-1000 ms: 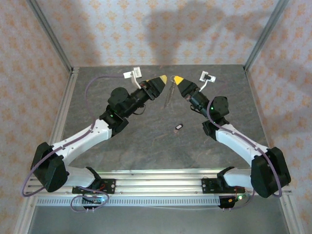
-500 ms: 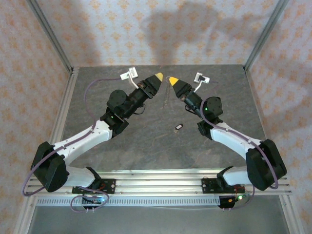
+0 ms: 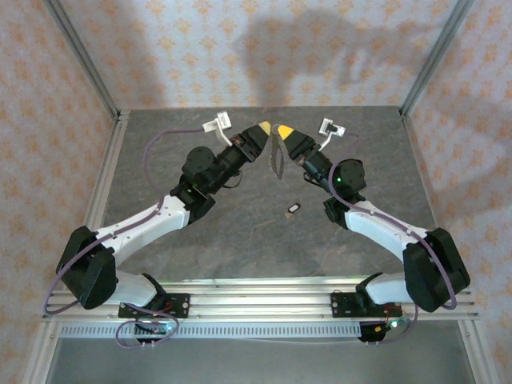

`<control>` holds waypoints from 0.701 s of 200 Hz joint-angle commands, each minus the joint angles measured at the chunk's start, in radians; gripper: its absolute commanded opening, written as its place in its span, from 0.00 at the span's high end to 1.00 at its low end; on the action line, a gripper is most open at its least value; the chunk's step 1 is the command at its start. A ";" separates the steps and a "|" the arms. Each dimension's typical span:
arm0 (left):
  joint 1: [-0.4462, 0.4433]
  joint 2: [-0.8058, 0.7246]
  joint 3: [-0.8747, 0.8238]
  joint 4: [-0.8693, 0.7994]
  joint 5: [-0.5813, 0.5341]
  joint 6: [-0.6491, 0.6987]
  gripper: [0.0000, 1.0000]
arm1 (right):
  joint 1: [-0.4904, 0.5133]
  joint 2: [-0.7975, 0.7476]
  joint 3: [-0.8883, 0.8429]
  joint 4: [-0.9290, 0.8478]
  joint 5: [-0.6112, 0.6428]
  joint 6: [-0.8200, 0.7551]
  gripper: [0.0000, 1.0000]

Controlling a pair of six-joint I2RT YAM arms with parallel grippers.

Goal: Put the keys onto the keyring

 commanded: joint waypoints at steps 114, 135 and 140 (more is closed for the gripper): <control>-0.030 0.032 0.051 0.042 0.018 0.011 0.64 | 0.009 0.002 0.041 0.071 -0.008 0.008 1.00; -0.030 0.006 0.044 0.001 -0.012 0.043 0.62 | 0.009 -0.001 0.038 0.066 -0.007 0.004 1.00; -0.030 -0.002 0.042 -0.013 -0.020 0.055 0.60 | 0.010 -0.002 0.038 0.065 -0.007 0.003 1.00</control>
